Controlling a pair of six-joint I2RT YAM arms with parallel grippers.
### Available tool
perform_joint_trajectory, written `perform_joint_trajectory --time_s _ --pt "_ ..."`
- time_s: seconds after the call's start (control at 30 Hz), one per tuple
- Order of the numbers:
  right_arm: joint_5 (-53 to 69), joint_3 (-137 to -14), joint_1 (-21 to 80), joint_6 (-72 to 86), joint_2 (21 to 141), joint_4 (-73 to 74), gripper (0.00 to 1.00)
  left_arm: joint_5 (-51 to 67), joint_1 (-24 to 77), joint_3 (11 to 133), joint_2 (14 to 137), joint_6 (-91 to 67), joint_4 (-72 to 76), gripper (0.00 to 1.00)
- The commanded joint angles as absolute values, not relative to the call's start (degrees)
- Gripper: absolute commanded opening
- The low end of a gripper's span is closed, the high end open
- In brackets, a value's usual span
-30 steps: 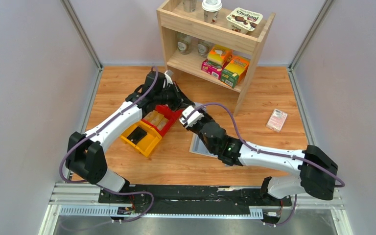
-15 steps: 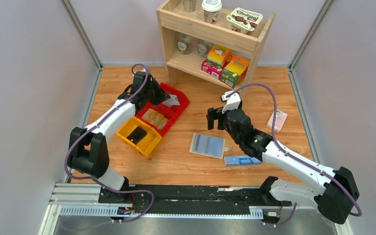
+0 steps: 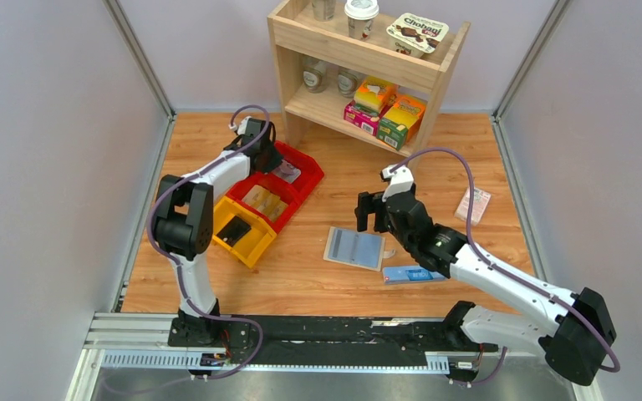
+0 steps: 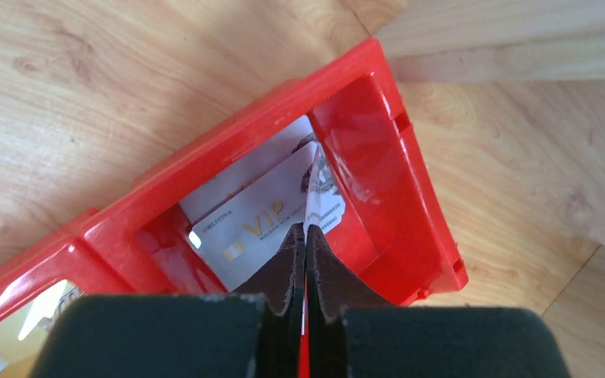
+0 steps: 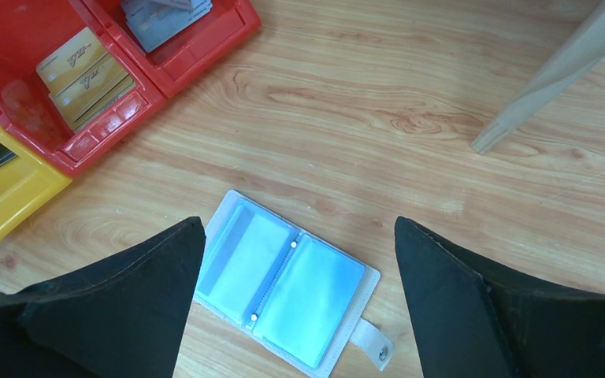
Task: Take the credit cards out of the card holder
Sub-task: Place the credit card in the storage box.
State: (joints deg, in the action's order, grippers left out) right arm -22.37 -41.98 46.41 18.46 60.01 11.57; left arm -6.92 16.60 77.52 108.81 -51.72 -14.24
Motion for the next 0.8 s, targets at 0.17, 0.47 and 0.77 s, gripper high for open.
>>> perform_joint_trajectory --time_s 0.17,0.47,0.77 --pt "-20.22 -43.06 46.32 20.21 62.04 12.92 0.94 -9.05 16.17 82.53 111.62 -52.74 -13.35 0.21" --pt "-14.77 -46.05 46.23 19.78 68.46 15.29 0.94 -10.81 16.26 82.44 104.25 -48.17 -19.15 0.45" --pt "-7.66 -52.64 46.32 21.71 80.93 21.53 0.92 -9.06 16.61 80.33 94.76 -41.75 -23.72 0.49"
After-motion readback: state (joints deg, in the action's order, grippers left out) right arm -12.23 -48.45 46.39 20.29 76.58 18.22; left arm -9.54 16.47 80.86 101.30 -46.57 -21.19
